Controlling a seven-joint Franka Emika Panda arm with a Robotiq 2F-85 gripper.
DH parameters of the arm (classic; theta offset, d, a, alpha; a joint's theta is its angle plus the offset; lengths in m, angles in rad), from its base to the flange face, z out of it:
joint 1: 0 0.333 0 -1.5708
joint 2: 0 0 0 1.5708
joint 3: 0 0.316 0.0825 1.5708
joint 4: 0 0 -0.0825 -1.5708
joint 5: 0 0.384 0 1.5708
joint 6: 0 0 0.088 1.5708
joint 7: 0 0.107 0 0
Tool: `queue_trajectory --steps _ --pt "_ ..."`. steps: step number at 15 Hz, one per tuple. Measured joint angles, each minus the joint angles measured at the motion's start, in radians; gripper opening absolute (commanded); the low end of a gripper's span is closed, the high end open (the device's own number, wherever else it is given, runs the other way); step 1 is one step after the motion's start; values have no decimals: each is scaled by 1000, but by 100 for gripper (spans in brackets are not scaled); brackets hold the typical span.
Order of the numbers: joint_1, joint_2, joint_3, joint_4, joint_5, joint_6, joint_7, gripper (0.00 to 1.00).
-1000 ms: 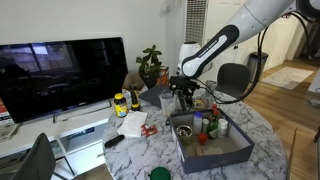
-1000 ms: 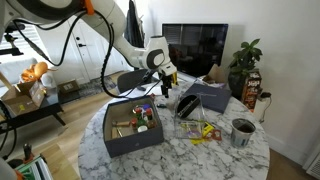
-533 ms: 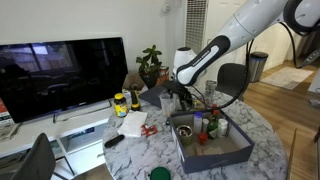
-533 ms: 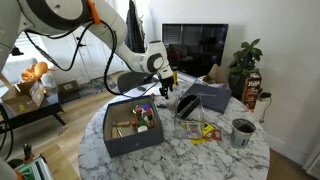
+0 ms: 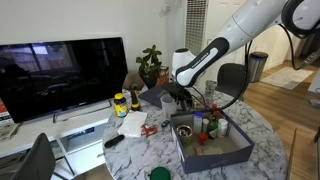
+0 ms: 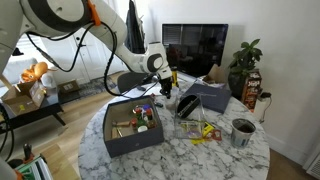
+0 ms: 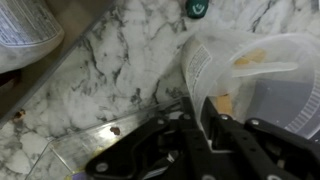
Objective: Put the cup inside the container
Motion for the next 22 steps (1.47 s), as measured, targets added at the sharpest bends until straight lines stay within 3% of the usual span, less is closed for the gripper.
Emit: queue_trajectory --steps 5,10,14,18,22 --pt "13 -17 31 40 -20 -14 -31 1" --pt "-4 -173 71 27 -1 69 -96 1" --pt "-42 -314 -29 -39 -21 119 -34 1" --pt "-101 -400 -164 -138 -137 61 32 1" --pt "-213 -470 -150 -263 -133 -101 -110 1"
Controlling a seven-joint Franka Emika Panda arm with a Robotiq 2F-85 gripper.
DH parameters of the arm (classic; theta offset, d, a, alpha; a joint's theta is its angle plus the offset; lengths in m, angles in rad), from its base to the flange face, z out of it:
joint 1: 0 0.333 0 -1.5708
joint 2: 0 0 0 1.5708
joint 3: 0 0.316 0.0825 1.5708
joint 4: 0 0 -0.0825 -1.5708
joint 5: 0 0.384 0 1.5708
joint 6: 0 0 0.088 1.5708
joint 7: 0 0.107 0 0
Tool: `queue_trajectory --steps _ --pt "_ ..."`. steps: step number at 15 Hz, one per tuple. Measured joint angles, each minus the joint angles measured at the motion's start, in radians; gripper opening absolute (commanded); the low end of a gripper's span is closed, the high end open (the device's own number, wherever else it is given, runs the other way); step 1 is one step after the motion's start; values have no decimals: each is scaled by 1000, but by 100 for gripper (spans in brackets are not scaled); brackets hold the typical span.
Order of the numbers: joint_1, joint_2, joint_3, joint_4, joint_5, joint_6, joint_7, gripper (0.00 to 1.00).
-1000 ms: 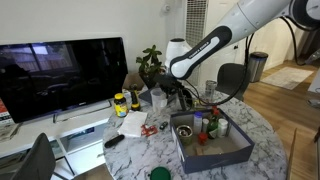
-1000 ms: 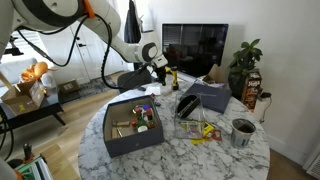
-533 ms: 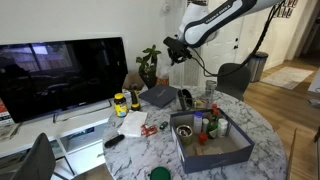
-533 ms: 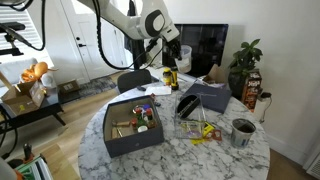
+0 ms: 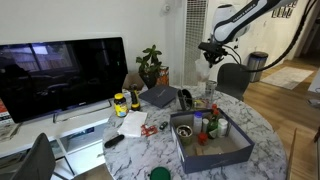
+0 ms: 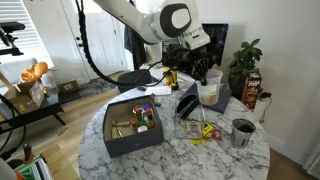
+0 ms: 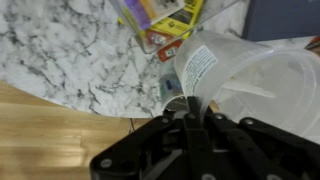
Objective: Put the cup inside the container
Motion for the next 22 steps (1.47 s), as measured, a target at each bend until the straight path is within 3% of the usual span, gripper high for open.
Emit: queue_trajectory --steps 4,7,16,22 --pt "-57 -68 61 -102 66 -69 -204 1" --pt "-62 -119 96 -146 104 -68 -279 1" --pt "-64 -142 131 -189 111 -59 -283 1" --pt "-64 -84 141 -183 100 26 -225 1"
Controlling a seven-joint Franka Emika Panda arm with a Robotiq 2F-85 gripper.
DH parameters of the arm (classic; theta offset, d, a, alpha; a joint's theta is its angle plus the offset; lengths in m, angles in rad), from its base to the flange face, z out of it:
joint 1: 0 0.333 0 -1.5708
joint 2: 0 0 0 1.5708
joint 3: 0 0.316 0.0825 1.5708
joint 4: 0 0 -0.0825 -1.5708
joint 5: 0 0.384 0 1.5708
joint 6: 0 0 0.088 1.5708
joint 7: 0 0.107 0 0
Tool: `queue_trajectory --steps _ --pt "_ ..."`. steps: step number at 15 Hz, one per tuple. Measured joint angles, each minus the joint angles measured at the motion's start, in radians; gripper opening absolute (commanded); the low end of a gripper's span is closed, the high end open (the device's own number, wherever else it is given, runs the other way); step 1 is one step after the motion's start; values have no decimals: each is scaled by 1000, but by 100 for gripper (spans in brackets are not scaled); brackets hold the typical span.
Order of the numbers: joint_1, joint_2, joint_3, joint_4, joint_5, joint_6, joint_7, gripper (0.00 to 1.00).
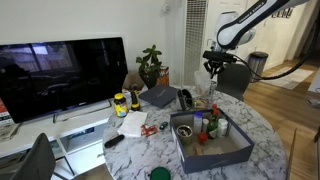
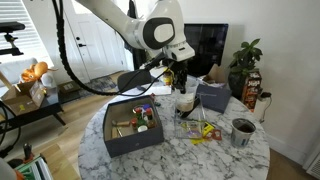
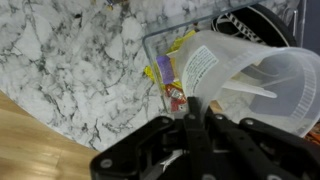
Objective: Put the cup inside the container
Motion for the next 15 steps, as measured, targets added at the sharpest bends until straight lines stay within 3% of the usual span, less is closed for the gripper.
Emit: queue_trajectory --steps 9,10,12,15 --pt "4 130 -29 56 -84 51 136 1" --pt "6 137 -29 60 -84 50 137 29" --pt "9 149 -29 65 -83 49 139 35" --pt "10 155 -29 73 -83 48 141 59"
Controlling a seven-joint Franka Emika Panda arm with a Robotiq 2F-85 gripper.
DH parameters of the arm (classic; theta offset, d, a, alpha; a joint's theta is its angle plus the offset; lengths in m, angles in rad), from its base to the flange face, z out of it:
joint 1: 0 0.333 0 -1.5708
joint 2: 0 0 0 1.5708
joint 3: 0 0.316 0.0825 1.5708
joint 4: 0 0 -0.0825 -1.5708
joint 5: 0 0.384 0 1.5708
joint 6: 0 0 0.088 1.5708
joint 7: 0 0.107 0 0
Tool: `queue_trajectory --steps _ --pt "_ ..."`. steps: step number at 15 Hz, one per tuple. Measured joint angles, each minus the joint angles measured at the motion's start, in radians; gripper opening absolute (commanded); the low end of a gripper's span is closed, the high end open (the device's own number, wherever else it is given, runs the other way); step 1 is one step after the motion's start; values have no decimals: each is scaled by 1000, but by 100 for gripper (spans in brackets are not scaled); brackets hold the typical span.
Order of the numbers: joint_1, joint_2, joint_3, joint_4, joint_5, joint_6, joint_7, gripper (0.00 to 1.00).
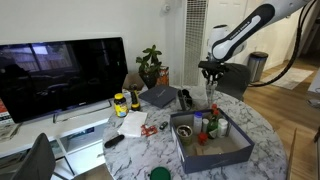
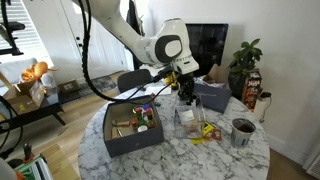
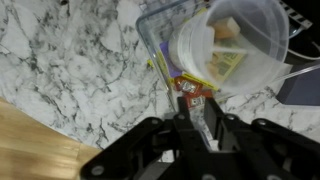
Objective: Put the cup inside the container
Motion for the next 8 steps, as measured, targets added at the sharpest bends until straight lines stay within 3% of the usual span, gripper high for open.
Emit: queue_trajectory --steps 5,6,7,8 --pt "-2 -13 13 12 46 2 -25 96" --pt "-2 -25 27 14 76 4 -61 100" --pt "-2 -41 46 14 105 4 -112 85" --pt "-1 -57 68 14 133 3 -165 93"
